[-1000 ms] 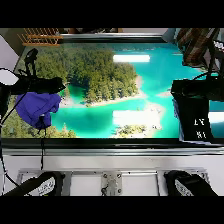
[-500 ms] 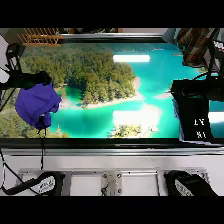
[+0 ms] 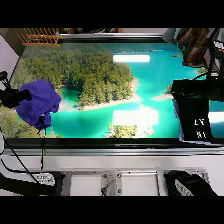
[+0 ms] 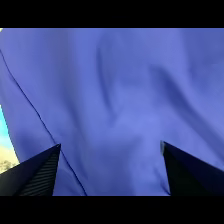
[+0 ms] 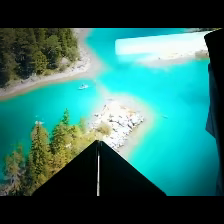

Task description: Fold the clothes and pants, and hang the long-sleeved shirts on hangers.

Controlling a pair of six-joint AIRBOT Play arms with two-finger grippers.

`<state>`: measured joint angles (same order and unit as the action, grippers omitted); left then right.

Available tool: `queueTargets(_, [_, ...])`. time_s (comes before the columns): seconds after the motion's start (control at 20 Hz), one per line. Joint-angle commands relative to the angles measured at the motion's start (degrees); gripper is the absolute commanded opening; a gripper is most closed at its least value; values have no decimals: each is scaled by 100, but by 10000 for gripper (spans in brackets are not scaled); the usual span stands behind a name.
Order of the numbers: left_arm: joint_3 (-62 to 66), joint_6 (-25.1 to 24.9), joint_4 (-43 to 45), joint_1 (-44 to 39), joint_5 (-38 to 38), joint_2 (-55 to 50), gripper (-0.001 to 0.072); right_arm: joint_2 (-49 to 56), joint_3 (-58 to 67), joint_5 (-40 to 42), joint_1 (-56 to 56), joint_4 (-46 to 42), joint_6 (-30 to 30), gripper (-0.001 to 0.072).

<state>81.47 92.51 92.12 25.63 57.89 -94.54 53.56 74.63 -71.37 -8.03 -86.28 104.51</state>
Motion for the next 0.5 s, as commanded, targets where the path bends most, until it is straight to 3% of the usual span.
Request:
queueTargets(0.0, [13,59,76,90,46,-415,713,4,-2,0,-4,0,0,5])
queueTargets(0.15, [9,155,66,55,61,-503,711,2,-2,0,-4,2,0,5])
queueTargets(0.2, [-2,286,66,55,101,-511,589,2,-2,0,-4,0,0,5])
queueTargets(0.3, [-7,348,57,55,256,-511,113,4,-2,0,-4,2,0,6])
queueTargets(0.35, [-7,339,-94,55,400,-492,11,2,-2,0,-4,0,0,5])
queueTargets(0.45, [-7,269,-754,17,446,-256,11,4,-2,0,-4,2,0,5])
